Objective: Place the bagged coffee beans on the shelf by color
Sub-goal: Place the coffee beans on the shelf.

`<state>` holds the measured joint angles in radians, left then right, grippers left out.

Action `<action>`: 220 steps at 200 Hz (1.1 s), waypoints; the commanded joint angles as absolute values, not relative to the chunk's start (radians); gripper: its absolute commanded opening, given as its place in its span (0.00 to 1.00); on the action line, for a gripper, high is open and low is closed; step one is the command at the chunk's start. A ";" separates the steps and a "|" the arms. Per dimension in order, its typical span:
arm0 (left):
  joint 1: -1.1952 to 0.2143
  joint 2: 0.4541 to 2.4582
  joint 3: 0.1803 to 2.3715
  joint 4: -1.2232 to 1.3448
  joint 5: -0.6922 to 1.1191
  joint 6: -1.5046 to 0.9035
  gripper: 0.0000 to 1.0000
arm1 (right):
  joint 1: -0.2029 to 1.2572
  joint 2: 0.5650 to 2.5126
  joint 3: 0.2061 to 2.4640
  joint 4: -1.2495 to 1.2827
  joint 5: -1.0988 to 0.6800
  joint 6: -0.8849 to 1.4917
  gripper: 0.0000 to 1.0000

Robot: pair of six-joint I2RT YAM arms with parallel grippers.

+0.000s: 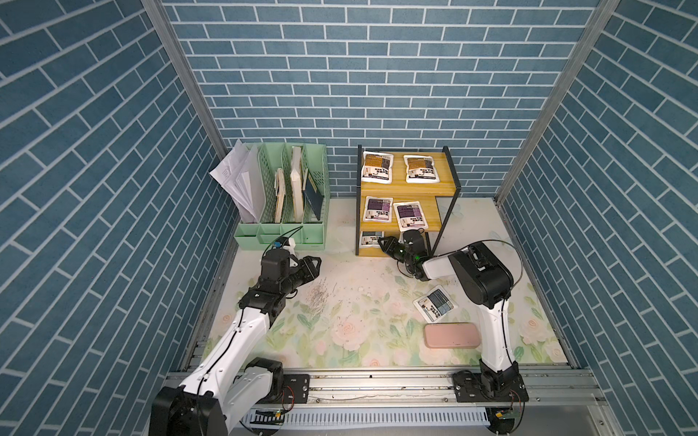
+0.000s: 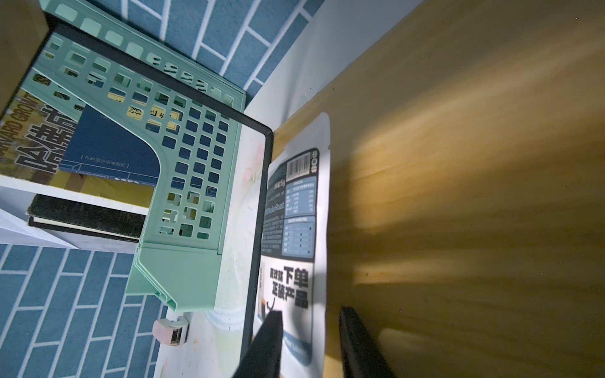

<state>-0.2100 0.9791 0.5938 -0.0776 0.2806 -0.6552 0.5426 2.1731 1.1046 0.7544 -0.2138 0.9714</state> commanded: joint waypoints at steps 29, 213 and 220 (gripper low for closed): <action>-0.216 0.980 0.578 -0.065 0.293 -0.637 0.50 | 0.539 2.094 1.044 0.702 -0.180 0.950 0.48; -0.384 0.969 0.487 0.302 0.664 -0.396 0.58 | 0.540 1.585 0.562 0.466 -0.188 1.079 0.54; -0.398 0.968 0.486 0.300 0.648 -0.381 0.58 | 0.541 1.515 0.545 0.380 -0.166 1.075 0.57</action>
<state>-0.3672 0.9653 0.5152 0.2508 0.6548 -0.4389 0.5423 1.6966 0.6006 0.5880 -0.2123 1.0531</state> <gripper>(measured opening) 0.584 0.540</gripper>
